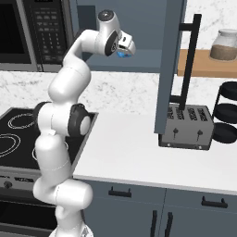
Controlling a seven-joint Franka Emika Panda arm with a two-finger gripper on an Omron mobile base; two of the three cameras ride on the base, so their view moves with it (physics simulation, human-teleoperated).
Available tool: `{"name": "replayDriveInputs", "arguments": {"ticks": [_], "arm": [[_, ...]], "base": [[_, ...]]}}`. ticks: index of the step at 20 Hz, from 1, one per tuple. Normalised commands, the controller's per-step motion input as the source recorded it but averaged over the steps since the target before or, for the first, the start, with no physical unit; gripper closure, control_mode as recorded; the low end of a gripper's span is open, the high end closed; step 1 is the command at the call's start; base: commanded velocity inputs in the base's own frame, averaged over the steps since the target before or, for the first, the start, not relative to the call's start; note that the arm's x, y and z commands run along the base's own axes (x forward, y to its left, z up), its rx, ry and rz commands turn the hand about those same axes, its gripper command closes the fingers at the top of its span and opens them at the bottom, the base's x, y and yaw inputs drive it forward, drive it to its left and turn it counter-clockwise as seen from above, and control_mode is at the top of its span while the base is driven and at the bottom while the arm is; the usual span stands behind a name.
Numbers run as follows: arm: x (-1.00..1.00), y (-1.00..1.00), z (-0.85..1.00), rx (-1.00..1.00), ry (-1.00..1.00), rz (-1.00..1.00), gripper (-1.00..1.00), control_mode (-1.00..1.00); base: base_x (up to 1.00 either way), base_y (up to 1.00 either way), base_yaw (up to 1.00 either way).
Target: Gather all objects into one cabinet and sort the glasses and bowls to opposite sides.
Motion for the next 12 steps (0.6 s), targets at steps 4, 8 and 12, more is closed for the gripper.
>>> {"name": "replayDriveInputs", "arguments": {"ticks": [4, 8, 12], "arm": [[0.2, 0.0, 0.0, 0.0, 0.02, -0.06, -1.0, -1.0], [0.21, 0.0, 0.0, 0.0, 0.02, -0.05, -1.0, -1.0], [0.13, 0.0, 0.0, 0.0, 0.02, -0.03, -1.0, -1.0]], "base": [[0.0, 0.0, 0.0], [0.0, 0.0, 0.0], [0.0, 0.0, 0.0]]}}
